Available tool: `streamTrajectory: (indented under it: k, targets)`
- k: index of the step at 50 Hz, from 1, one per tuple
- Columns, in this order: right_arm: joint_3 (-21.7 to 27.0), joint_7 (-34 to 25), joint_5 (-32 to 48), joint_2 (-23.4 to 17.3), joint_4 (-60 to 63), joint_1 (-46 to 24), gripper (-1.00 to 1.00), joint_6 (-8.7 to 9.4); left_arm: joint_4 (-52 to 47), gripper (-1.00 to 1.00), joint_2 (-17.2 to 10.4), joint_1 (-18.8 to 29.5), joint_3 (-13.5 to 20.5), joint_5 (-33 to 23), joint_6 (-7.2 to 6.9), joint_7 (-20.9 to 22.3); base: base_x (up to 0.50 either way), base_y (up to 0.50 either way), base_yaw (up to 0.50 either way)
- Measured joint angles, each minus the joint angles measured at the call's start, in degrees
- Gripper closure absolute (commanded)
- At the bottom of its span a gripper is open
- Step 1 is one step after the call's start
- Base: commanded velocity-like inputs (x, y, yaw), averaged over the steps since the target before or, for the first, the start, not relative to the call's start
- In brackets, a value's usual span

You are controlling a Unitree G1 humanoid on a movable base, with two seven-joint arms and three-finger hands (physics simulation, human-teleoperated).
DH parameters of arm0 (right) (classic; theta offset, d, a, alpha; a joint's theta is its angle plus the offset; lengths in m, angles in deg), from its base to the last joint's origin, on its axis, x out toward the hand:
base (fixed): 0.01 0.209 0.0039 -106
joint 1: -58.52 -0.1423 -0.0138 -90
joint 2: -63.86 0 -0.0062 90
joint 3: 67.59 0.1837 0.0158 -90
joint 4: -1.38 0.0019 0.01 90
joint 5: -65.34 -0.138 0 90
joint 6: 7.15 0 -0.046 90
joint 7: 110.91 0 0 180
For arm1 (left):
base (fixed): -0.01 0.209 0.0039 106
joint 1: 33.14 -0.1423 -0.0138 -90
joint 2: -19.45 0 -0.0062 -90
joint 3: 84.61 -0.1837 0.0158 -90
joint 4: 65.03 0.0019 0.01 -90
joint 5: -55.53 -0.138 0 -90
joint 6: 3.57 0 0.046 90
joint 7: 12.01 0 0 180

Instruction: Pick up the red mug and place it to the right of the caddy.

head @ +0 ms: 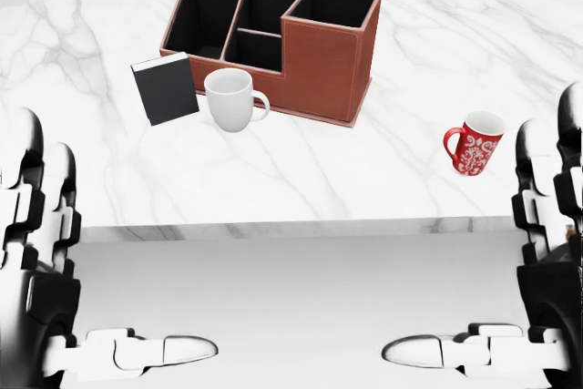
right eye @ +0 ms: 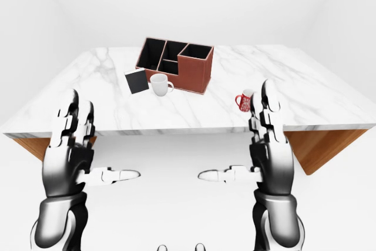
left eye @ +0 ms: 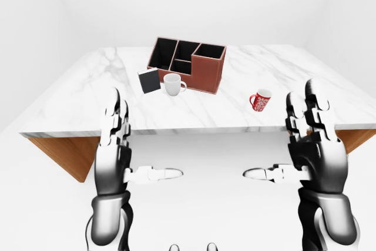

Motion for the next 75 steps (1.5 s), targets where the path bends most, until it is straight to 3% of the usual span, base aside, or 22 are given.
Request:
streamTrajectory:
  k: [18,42,49,60,75]
  targets:
    - [3.0,-1.9,-1.8,1.1,9.8,1.9,-1.0,0.0,-12.3,-1.0,-0.7,-4.6,-2.4,-1.0,0.0,0.2,0.0,0.0,0.0]
    - [4.3,-2.4,-4.6,1.2,10.1,1.7,-1.0,0.0,-14.6,-1.0,-1.1,-5.6,-3.1,-0.8,0.0,0.2,0.0,-0.48,0.0]
    - [3.3,-2.5,-3.4,1.2,10.3,2.7,-1.0,0.0,-14.3,-1.0,-0.9,-5.3,-3.0,-0.6,0.0,0.4,0.0,0.0,0.0]
    - [2.3,-3.7,-3.4,1.5,10.8,4.0,-1.0,0.0,-14.1,-1.0,-0.9,-5.4,-2.8,-0.5,0.0,0.5,0.48,0.0,0.0]
    - [5.1,-3.5,-5.8,1.3,11.0,2.3,-1.0,0.0,-13.4,-1.0,-0.9,-5.3,-2.8,-0.5,0.0,0.5,0.5,0.0,0.0]
